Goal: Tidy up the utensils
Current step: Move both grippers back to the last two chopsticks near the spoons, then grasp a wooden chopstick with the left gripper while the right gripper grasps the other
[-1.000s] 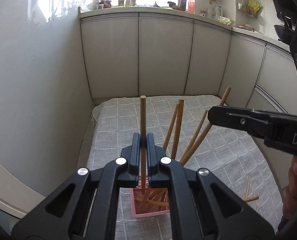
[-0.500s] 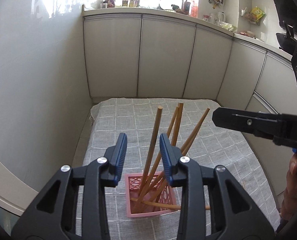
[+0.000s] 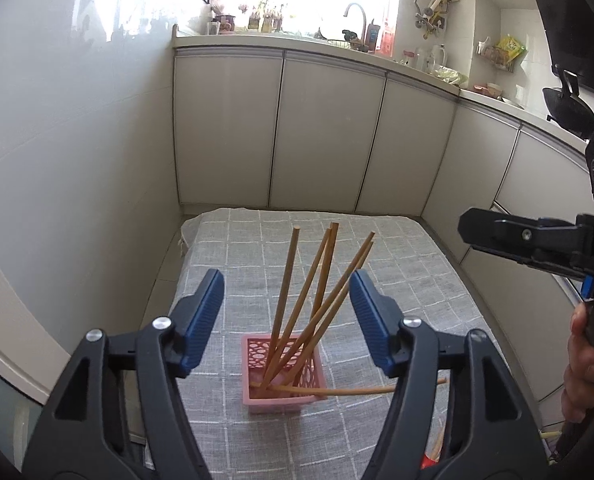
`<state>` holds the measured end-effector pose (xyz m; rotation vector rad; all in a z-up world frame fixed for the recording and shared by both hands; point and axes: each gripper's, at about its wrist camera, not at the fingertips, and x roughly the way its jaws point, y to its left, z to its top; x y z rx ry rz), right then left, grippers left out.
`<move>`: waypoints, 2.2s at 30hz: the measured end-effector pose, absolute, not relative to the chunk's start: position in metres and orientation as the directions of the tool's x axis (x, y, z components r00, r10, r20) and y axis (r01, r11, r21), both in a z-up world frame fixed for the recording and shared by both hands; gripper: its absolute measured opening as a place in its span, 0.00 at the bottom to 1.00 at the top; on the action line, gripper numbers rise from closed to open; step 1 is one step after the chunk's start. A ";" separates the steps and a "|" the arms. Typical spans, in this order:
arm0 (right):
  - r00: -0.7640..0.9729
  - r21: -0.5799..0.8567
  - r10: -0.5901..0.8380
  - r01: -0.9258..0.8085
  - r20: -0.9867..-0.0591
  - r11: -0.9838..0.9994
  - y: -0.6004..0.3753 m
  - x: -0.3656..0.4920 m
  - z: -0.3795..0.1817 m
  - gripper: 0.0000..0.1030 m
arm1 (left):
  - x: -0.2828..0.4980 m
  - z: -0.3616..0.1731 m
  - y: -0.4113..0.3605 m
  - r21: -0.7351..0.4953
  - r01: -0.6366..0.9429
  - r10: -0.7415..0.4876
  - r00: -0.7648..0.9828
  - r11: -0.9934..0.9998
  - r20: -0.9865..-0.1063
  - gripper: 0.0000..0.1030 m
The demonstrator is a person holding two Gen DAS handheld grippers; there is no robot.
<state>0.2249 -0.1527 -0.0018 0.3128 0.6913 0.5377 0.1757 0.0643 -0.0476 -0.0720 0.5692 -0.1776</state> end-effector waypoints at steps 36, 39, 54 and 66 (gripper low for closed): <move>0.425 0.323 0.261 0.081 -0.867 0.943 -0.321 0.130 -0.125 0.83 | 0.090 -0.147 -0.052 -0.052 0.385 -0.250 0.486 0.922 -0.837 0.91; 0.391 0.299 0.243 0.086 -0.888 0.950 -0.327 0.127 -0.137 0.83 | 0.089 -0.159 -0.069 -0.037 0.418 -0.244 0.454 0.908 -0.857 0.90; 0.253 0.250 0.206 0.158 -0.945 0.955 -0.350 0.131 -0.179 0.83 | 0.129 -0.209 -0.151 -0.052 0.490 -0.258 0.364 0.870 -0.895 0.74; 0.186 0.260 0.210 0.313 -0.960 0.913 -0.407 0.137 -0.208 0.83 | 0.178 -0.242 -0.217 -0.056 0.549 -0.264 0.308 0.834 -0.914 0.21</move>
